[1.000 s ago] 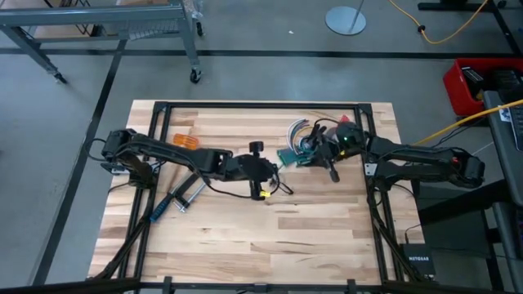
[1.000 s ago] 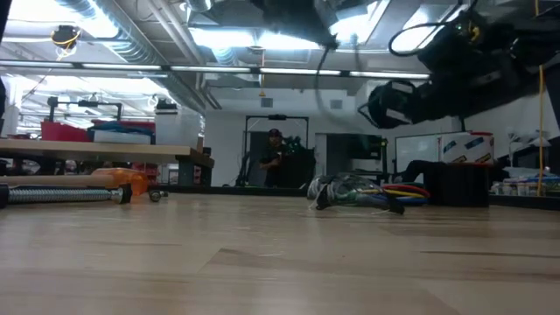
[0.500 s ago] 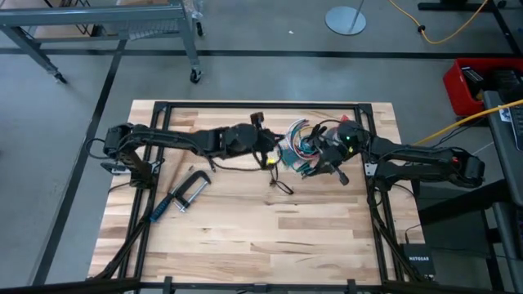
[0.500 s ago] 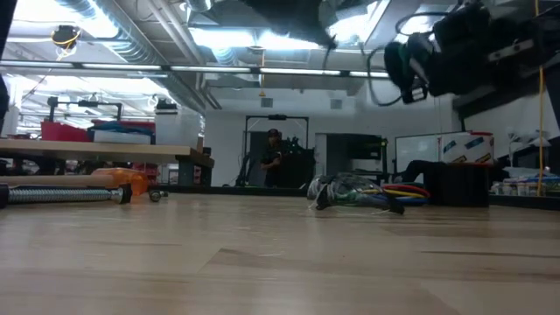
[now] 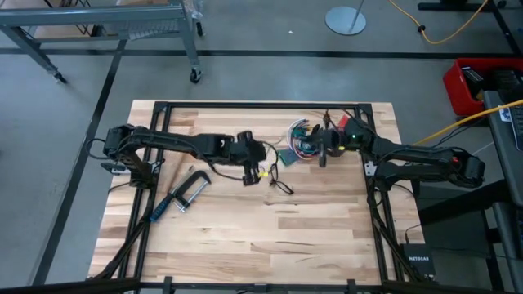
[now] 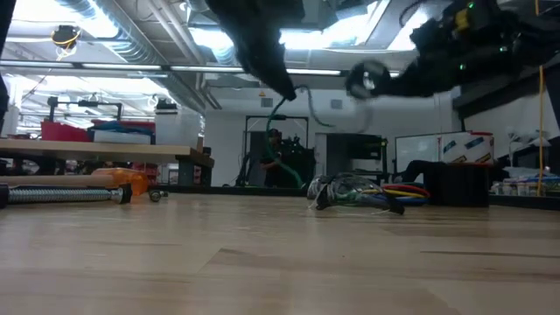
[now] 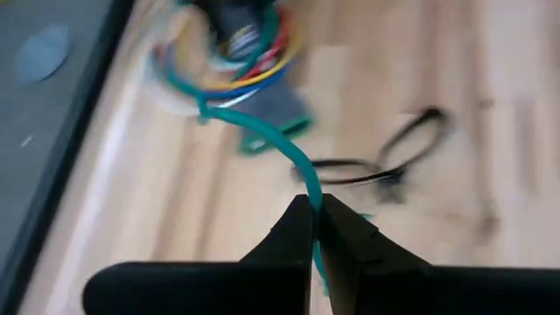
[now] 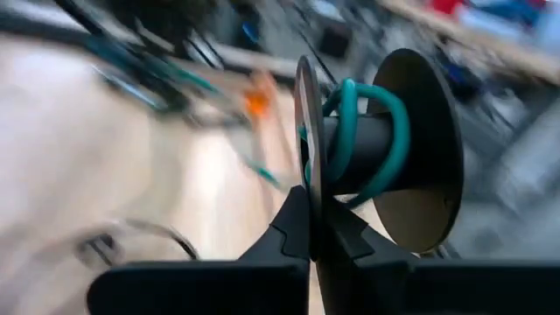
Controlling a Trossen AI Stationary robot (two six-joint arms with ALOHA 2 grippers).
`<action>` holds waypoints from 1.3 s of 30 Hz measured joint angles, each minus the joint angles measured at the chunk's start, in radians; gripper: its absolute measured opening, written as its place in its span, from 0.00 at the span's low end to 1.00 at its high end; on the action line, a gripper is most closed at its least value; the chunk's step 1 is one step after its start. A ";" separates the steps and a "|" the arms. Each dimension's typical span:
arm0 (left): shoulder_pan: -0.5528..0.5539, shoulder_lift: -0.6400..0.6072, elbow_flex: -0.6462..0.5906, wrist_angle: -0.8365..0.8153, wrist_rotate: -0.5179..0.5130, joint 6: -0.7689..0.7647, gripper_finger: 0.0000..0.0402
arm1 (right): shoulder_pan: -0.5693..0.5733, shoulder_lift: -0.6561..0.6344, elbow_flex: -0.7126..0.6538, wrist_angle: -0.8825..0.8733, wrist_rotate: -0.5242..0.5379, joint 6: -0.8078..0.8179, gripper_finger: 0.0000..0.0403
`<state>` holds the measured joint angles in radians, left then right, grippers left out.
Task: Coil cords
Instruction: Uncoil the green wire from the black spool
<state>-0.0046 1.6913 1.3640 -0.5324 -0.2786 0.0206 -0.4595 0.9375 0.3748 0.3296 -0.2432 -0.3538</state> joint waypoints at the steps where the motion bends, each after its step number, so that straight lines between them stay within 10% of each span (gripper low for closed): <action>1: -0.013 0.000 0.000 0.014 0.010 0.012 0.00 | 0.000 0.000 0.000 -0.035 0.037 -0.005 0.01; 13: -0.055 -0.064 0.000 0.296 -0.056 0.366 0.00 | 0.000 0.000 0.000 -0.492 -0.128 -0.013 0.01; 19: 0.026 -0.064 0.000 0.460 -0.069 0.545 0.00 | 0.001 0.000 -0.001 -0.407 -0.493 -0.018 0.01; 28: 0.179 -0.058 0.000 0.317 -0.072 0.347 0.00 | 0.001 0.000 -0.001 -0.049 -0.784 -0.019 0.01; 34: 0.227 -0.036 -0.002 0.084 -0.061 0.178 0.00 | 0.001 0.000 -0.001 0.189 -0.773 -0.019 0.01; 39: 0.210 -0.026 -0.053 -0.052 -0.059 0.047 0.00 | 0.001 0.000 0.000 0.242 -0.543 -0.019 0.01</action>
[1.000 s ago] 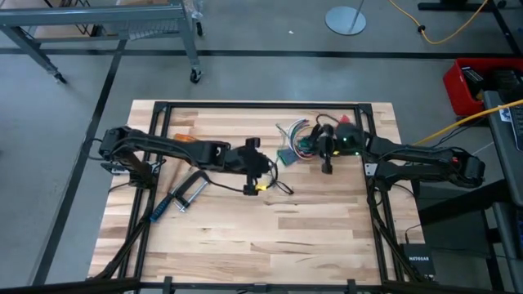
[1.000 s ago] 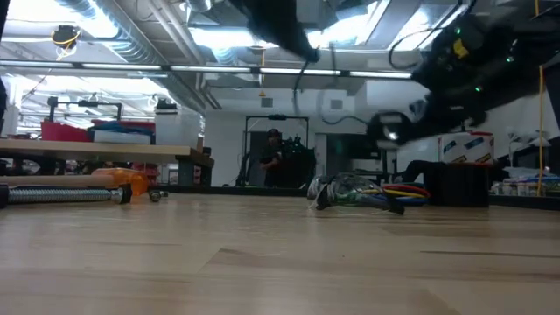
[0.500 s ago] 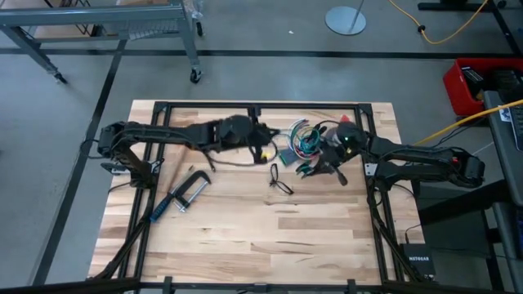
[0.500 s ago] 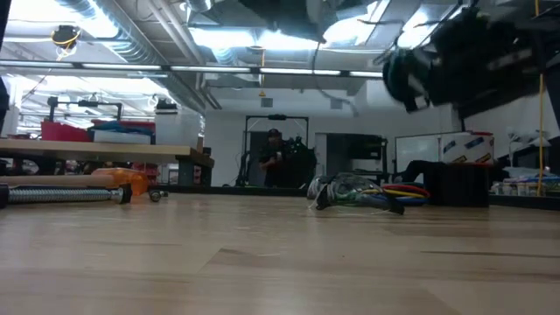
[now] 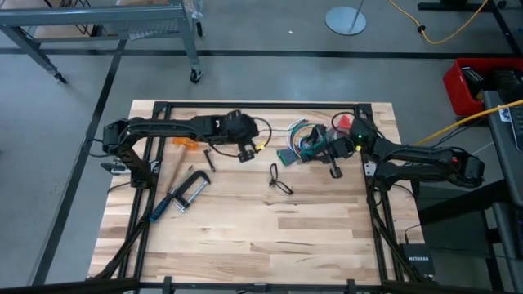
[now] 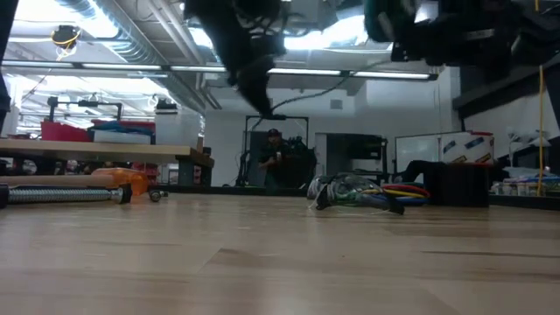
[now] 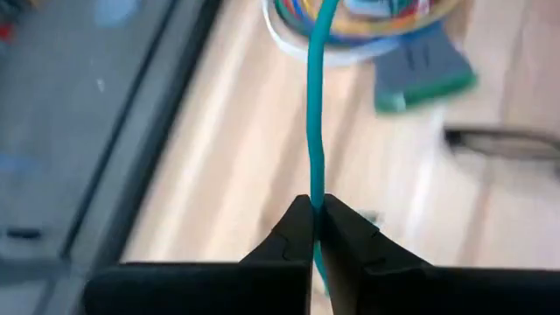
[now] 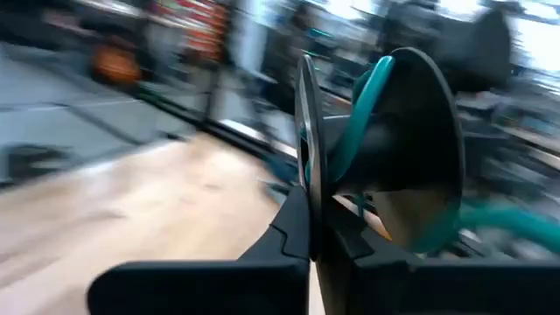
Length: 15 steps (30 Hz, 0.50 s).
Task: Coil cords
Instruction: Uncoil the green wire from the black spool
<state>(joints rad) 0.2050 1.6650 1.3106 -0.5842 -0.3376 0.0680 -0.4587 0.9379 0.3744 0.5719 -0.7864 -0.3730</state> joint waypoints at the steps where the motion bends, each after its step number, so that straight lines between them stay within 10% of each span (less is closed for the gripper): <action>1: -0.008 0.000 -0.013 -0.015 0.001 -0.022 0.00 | 0.000 0.000 0.000 -0.002 0.069 -0.001 0.01; 8: -0.081 0.000 -0.082 -0.053 0.002 -0.142 0.00 | -0.008 0.001 0.000 -0.164 0.527 -0.002 0.01; 15: -0.163 0.000 -0.089 -0.047 -0.003 -0.194 0.00 | -0.046 0.000 0.000 -0.464 0.601 -0.002 0.01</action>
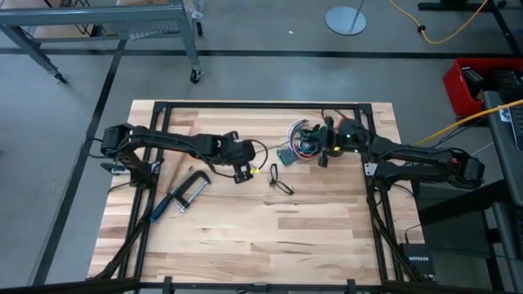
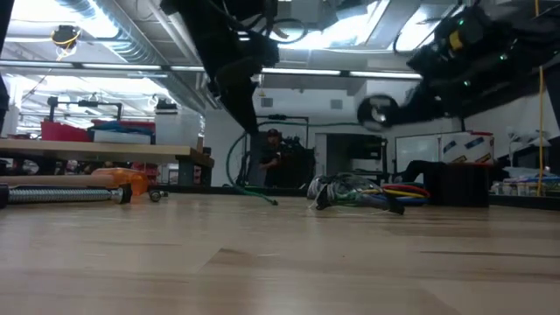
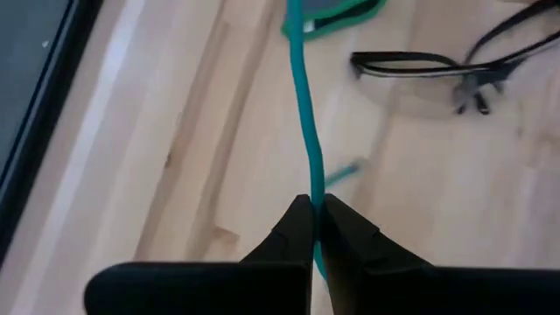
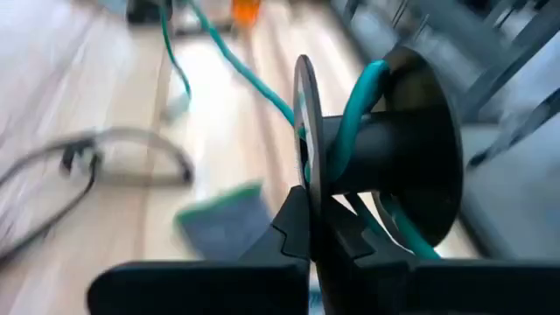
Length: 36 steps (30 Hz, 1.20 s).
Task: Coil cords
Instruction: Uncoil the green wire from the black spool
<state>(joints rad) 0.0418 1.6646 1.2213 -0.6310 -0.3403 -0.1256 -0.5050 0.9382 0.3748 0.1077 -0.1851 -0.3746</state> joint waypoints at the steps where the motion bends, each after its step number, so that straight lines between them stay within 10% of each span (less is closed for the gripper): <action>1: -0.006 0.000 0.001 0.004 -0.006 -0.006 0.00 | 0.000 0.000 0.000 -0.033 -0.002 0.000 0.01; 9: 0.005 0.000 -0.001 0.094 -0.084 0.023 0.00 | 0.000 0.000 0.000 -0.033 -0.342 0.004 0.01; 18: 0.012 0.000 0.000 0.566 -0.080 0.304 0.00 | 0.000 0.000 0.000 0.023 -0.747 0.007 0.01; 36: 0.006 -0.009 0.000 0.950 -0.364 0.704 0.00 | 0.000 0.000 0.000 -0.039 -0.771 0.006 0.01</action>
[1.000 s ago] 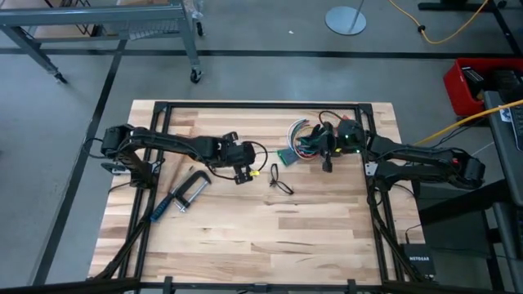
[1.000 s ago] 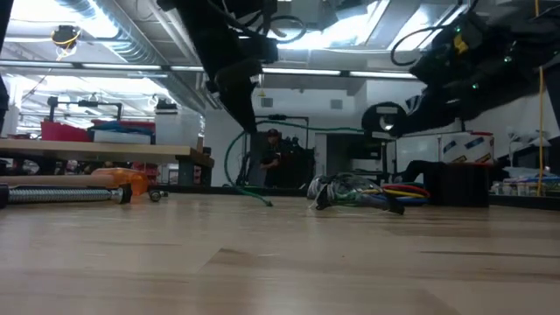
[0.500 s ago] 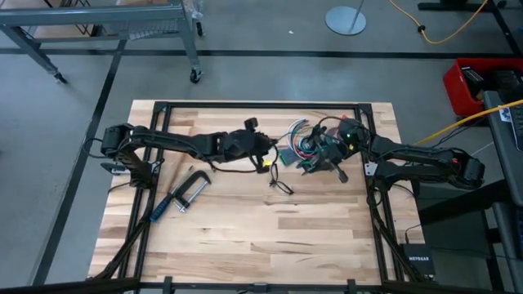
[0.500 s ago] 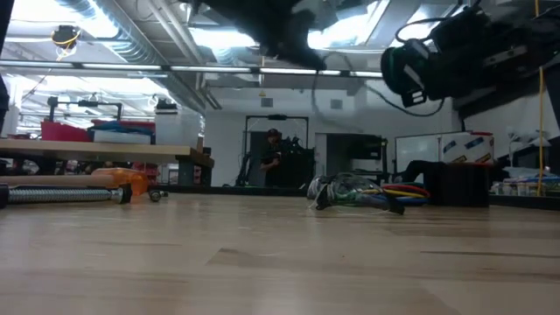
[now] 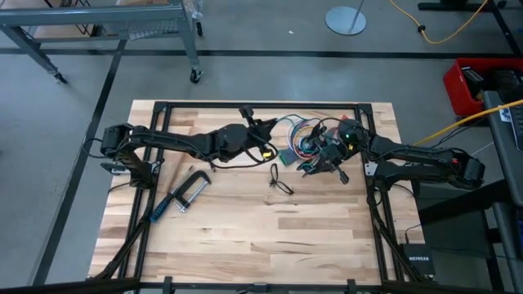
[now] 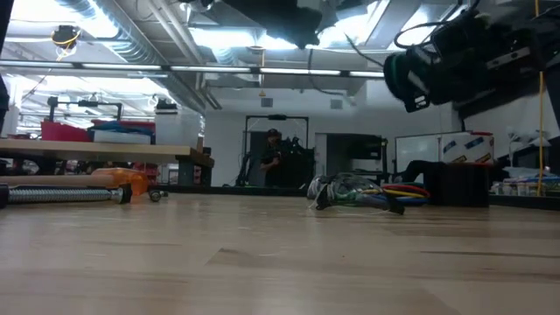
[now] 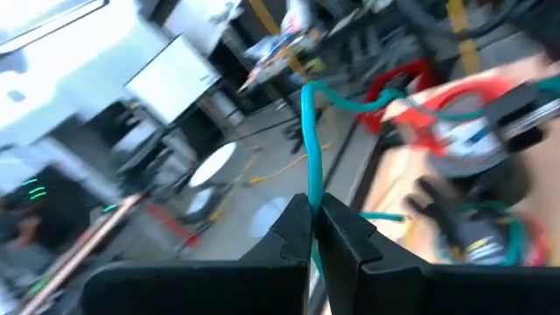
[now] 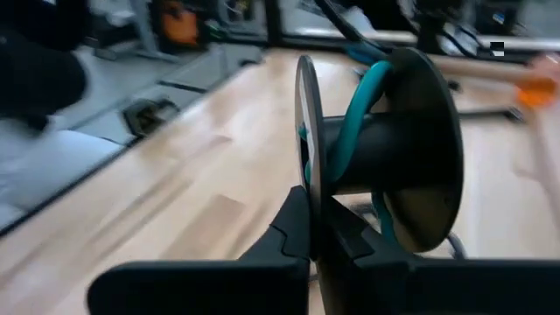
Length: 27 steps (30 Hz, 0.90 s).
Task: Coil cords
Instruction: Uncoil the green wire from the black spool
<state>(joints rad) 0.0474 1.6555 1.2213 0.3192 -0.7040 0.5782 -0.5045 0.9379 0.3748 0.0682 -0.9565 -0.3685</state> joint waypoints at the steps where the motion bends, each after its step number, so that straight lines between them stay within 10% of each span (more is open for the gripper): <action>1: -0.004 -0.002 0.000 0.004 -0.038 0.010 0.00 | 0.000 0.000 0.000 -0.009 0.032 -0.002 0.01; 16: -0.082 -0.058 0.002 0.006 -0.293 0.080 0.00 | 0.000 0.000 0.000 -0.152 0.341 -0.006 0.01; 27: -0.136 -0.079 0.002 -0.295 -0.538 -0.107 0.00 | 0.000 0.000 0.000 -0.104 0.241 -0.006 0.01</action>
<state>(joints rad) -0.0883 1.5761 1.2228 0.0243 -1.2421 0.4712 -0.5045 0.9382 0.3748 -0.0358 -0.7152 -0.3748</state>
